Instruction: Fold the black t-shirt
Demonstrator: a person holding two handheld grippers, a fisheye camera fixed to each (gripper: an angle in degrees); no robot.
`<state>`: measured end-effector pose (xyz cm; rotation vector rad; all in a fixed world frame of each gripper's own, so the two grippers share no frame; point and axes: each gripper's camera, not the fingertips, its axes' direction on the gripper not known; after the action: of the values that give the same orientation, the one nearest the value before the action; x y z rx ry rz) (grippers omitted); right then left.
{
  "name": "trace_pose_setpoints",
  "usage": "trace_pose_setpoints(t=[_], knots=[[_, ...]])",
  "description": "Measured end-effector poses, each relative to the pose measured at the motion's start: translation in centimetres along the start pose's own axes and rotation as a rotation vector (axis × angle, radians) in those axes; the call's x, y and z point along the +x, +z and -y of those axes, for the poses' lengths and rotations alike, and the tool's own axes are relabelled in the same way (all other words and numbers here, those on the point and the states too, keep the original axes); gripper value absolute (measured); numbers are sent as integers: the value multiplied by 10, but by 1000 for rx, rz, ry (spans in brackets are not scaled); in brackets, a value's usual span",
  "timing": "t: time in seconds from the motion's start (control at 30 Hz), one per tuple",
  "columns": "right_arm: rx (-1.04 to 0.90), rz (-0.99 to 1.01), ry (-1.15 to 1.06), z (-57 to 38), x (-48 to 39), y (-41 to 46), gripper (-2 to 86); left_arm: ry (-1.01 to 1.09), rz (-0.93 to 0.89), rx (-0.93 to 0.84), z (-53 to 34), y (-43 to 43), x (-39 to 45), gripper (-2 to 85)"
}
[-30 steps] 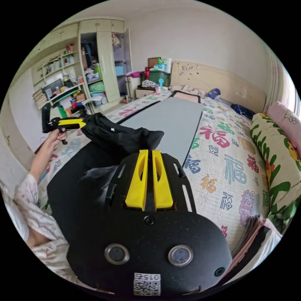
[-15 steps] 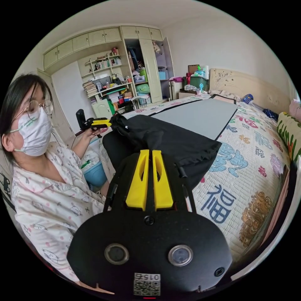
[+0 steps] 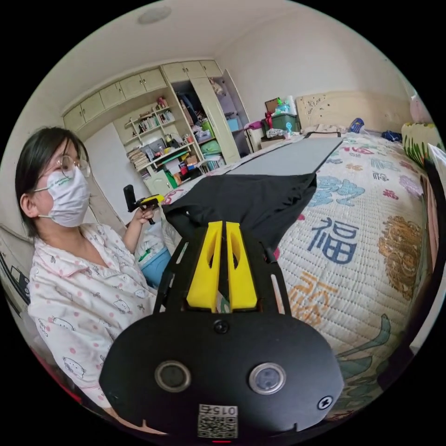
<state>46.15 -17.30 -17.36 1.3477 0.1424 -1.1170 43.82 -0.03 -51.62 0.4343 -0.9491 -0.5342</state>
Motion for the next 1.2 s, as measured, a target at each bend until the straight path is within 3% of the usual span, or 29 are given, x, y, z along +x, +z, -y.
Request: trace_pose_setpoints(t=[0.23, 0.37, 0.57, 0.77, 0.9, 1.07, 1.2], knots=[[-51, 39, -39, 42, 1, 20, 93, 21, -132, -74, 16, 42, -1, 1], [-185, 203, -51, 48, 12, 33, 71, 46, -137, -147, 30, 60, 5, 0], [-80, 268, -188, 36, 17, -30, 41, 84, -91, -92, 56, 30, 7, 3], [121, -20, 92, 65, 96, -72, 64, -86, 87, 28, 116, 4, -45, 16], [223, -47, 239, 97, 171, -66, 71, -185, 136, -7, 174, 23, -95, 58], [167, -123, 323, 152, 238, -24, 103, -397, 116, -78, 239, 77, -174, 92], [53, -228, 394, 191, 301, 23, 132, -538, -40, -235, 284, 139, -231, 88]])
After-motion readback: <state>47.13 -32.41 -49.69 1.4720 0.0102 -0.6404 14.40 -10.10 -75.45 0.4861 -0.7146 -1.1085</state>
